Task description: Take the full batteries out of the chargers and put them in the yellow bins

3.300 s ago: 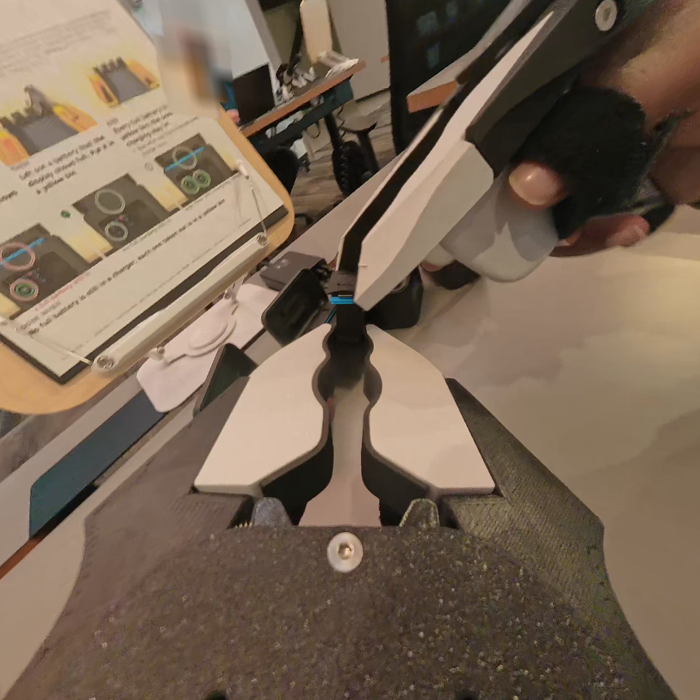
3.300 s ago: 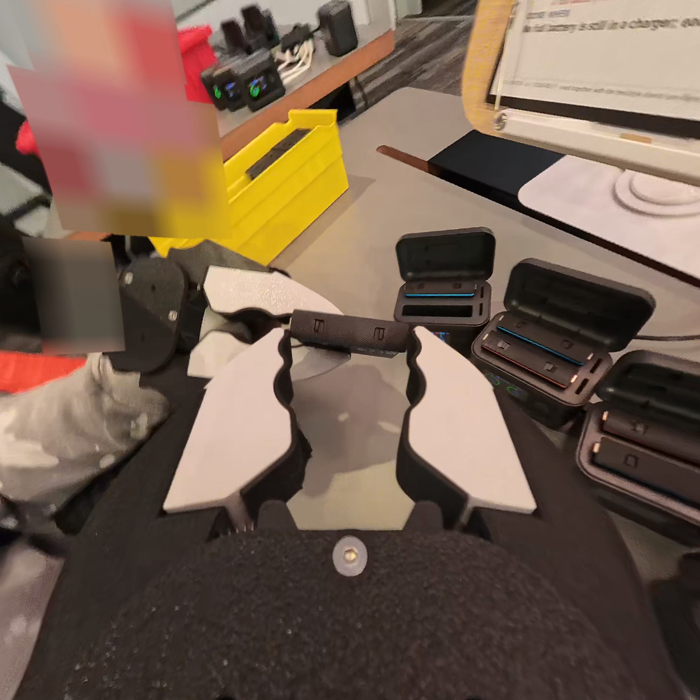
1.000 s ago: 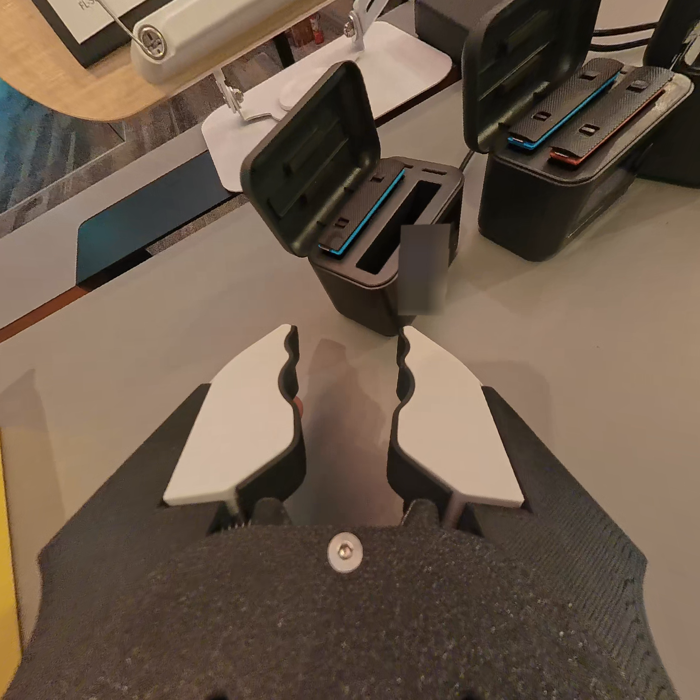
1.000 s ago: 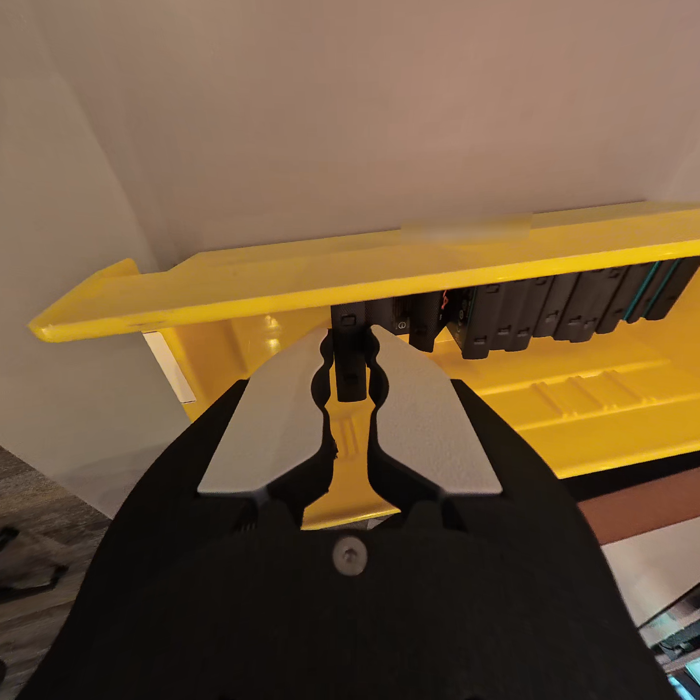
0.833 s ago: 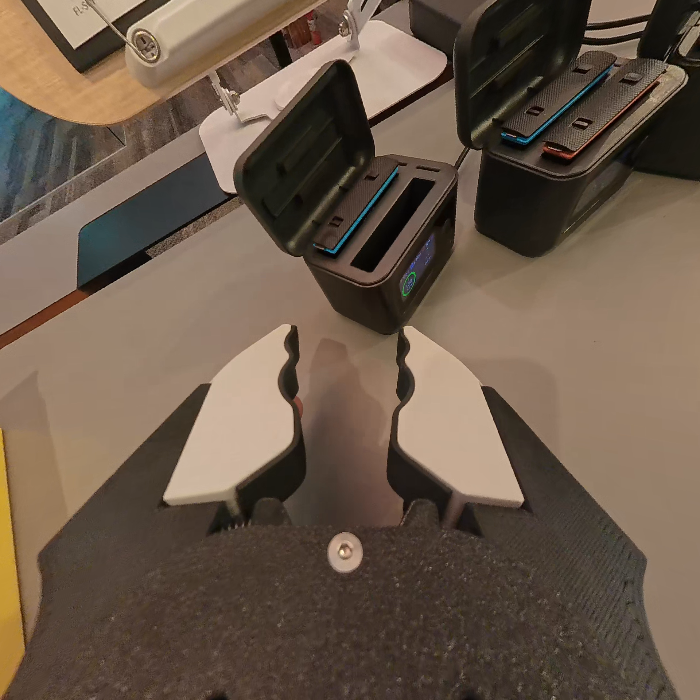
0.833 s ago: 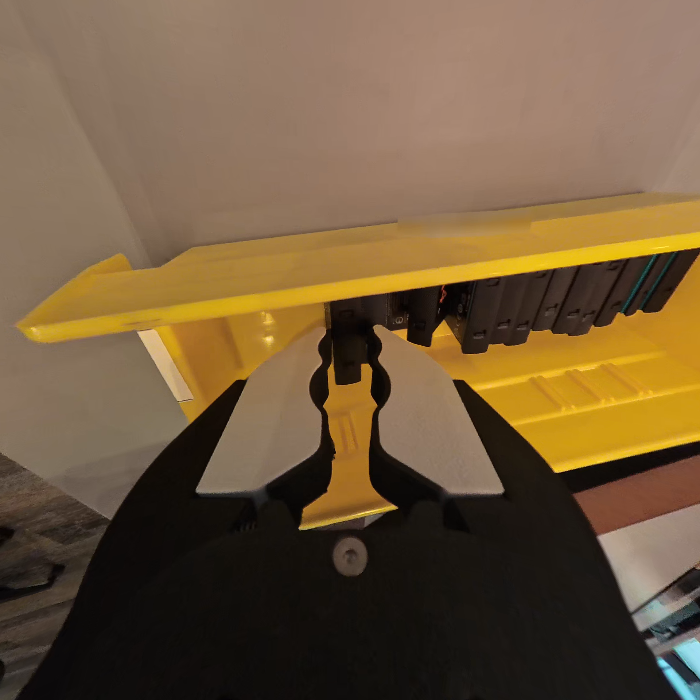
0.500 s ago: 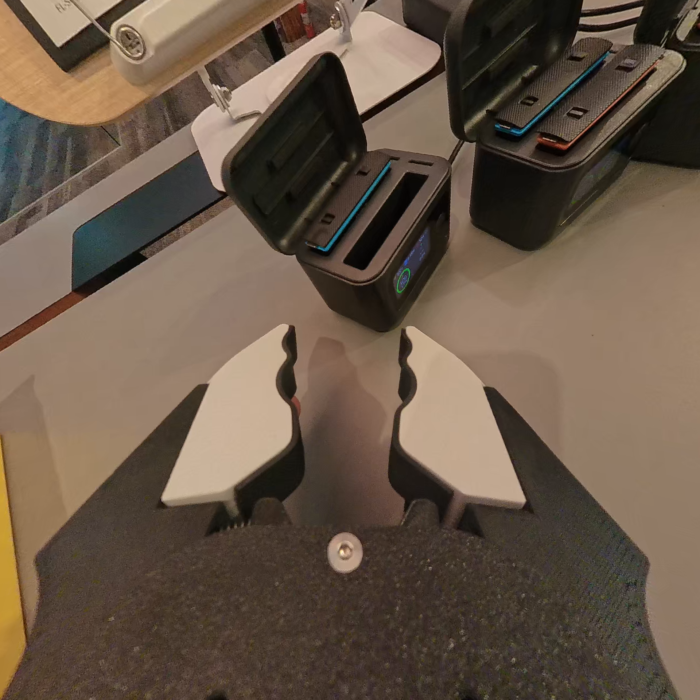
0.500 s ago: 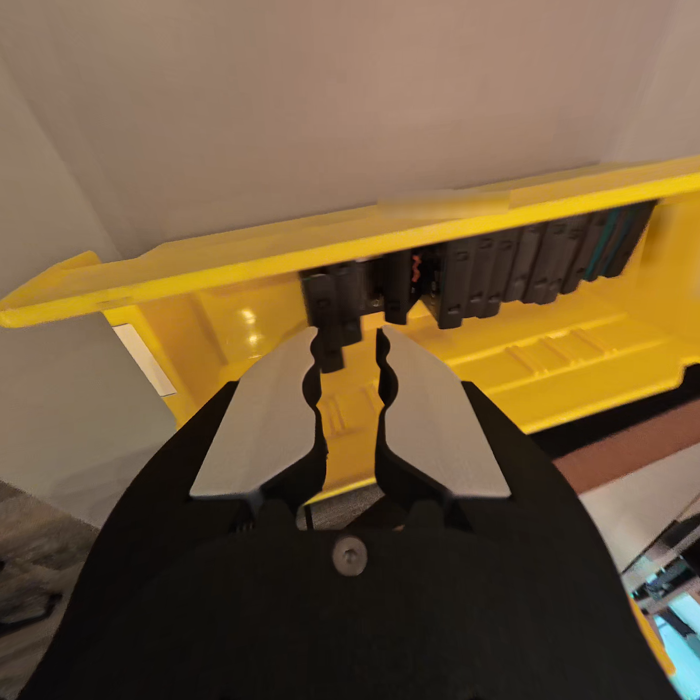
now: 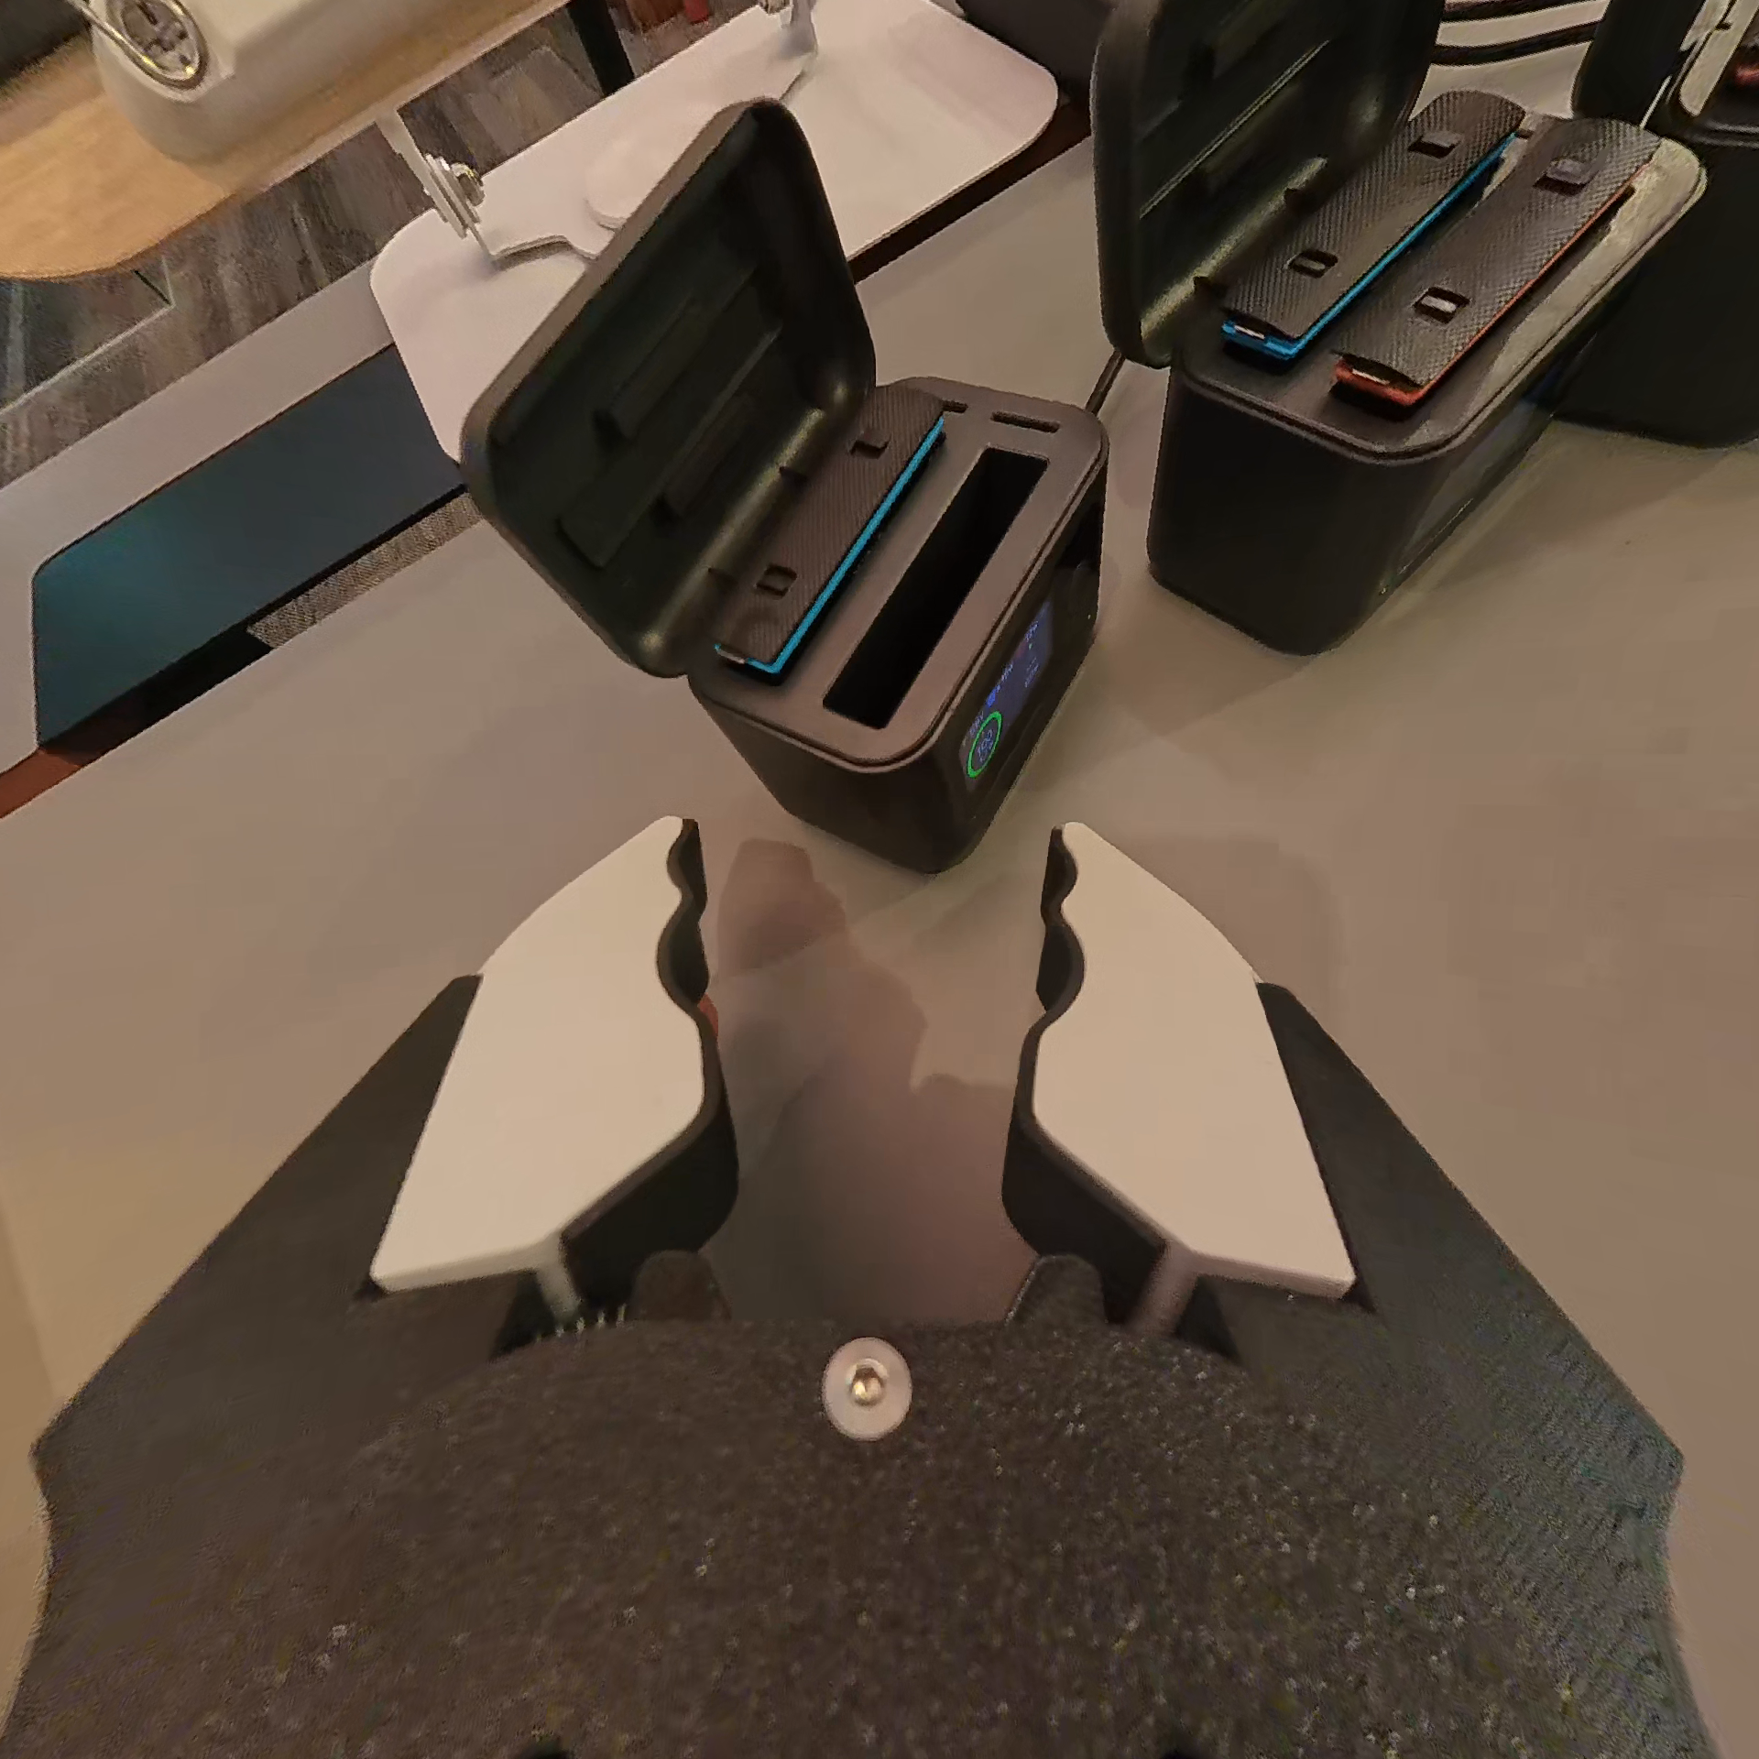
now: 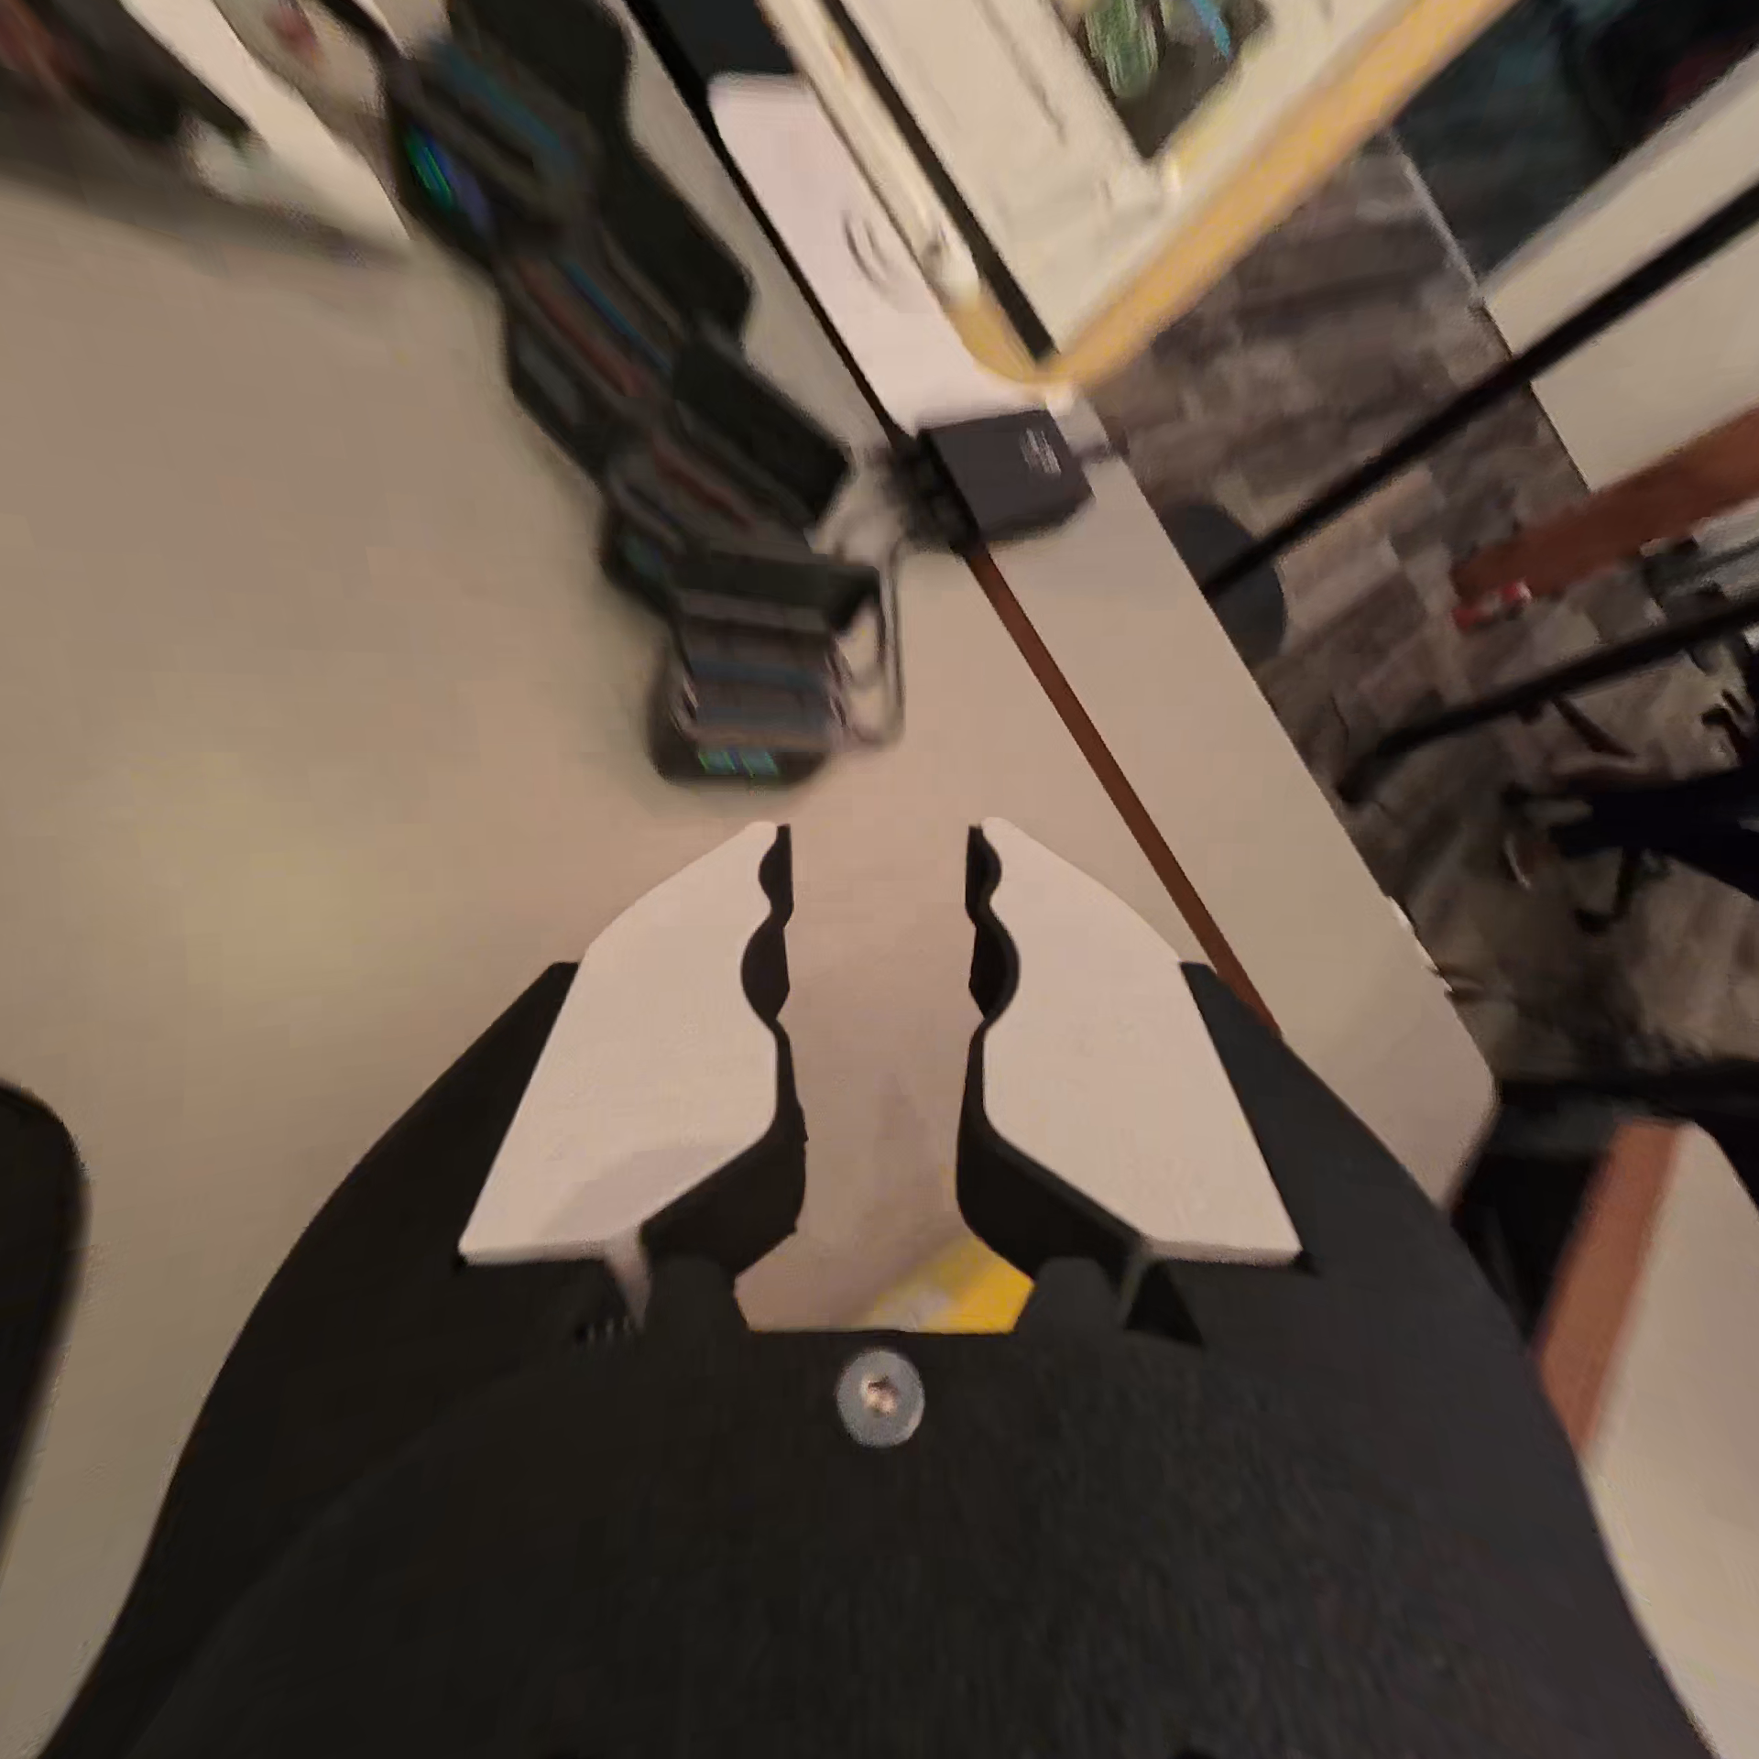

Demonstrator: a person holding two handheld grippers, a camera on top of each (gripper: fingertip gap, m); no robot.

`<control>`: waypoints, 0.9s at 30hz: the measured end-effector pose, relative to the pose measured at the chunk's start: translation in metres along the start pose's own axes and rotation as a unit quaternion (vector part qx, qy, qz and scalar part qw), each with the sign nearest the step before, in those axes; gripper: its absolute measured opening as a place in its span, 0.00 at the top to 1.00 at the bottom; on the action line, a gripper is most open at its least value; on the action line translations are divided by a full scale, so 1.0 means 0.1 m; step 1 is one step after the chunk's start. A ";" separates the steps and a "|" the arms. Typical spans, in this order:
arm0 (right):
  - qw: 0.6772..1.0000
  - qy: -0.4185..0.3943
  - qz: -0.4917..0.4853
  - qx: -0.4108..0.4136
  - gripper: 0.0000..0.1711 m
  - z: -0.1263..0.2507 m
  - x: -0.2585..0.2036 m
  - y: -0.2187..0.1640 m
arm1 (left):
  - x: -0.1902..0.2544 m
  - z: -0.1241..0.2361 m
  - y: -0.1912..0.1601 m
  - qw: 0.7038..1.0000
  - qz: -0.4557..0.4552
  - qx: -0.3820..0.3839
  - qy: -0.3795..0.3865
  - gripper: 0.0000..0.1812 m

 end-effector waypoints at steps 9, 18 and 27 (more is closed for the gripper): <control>0.972 0.090 -0.139 0.164 0.72 -0.98 -0.78 1.14 | -0.03 -0.12 0.08 0.999 0.022 0.003 -0.032 0.58; 0.948 0.087 -0.269 0.147 0.58 -2.11 -1.47 1.66 | -0.04 -0.20 0.16 0.996 0.033 0.016 -0.080 0.67; 0.956 0.055 -0.275 0.083 0.59 -2.64 -1.63 1.67 | 0.11 -0.06 0.12 0.997 0.009 0.023 -0.077 0.69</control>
Point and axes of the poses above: each gripper's, where its closed fingertips meet, z back along the fingers, y out of its top, x = y × z across the jaws, the point moved 5 cm from there along z, back along the fingers, and after that the axes turned 1 degree about -z, right-handed, at the moved point
